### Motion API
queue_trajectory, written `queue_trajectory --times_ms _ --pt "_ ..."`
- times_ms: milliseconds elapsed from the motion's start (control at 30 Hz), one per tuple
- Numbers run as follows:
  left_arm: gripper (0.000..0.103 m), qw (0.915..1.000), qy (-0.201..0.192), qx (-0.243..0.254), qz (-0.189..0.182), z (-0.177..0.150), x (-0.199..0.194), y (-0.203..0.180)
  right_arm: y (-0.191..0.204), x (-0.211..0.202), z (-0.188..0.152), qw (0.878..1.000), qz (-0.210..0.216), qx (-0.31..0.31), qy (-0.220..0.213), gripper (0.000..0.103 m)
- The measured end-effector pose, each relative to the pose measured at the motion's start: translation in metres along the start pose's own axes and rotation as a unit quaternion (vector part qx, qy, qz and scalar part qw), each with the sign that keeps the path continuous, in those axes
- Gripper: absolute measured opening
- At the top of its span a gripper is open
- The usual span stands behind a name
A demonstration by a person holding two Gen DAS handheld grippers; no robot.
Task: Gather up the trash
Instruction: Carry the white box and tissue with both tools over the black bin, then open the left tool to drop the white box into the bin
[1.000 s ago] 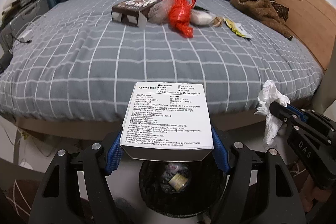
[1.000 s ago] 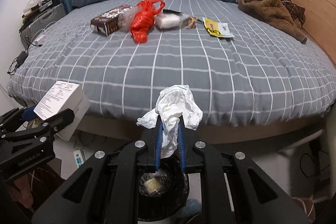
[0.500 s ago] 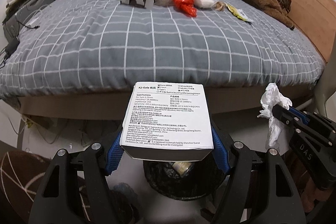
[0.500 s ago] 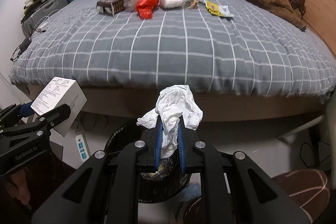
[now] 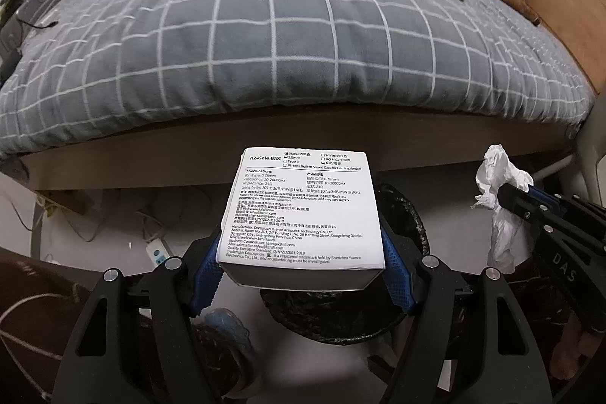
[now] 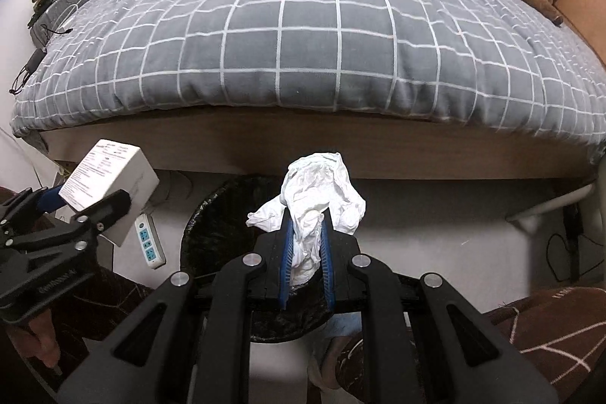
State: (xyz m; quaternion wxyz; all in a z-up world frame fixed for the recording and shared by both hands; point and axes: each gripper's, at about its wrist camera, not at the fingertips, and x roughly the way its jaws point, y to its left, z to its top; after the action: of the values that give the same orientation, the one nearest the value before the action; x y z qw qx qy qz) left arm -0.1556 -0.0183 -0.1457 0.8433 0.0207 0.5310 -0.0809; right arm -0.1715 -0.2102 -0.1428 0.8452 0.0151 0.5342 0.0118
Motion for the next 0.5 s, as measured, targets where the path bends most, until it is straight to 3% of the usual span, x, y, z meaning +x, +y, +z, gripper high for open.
queue_trajectory --times_ms 267,500 --pt "0.069 0.9993 0.035 0.011 -0.002 0.005 0.037 -0.015 0.001 0.034 0.004 0.999 -0.005 -0.008 0.033 0.013" --pt "0.069 0.9978 0.060 0.024 -0.015 0.006 0.063 -0.032 -0.023 0.047 0.011 0.999 -0.016 0.018 0.040 0.013"
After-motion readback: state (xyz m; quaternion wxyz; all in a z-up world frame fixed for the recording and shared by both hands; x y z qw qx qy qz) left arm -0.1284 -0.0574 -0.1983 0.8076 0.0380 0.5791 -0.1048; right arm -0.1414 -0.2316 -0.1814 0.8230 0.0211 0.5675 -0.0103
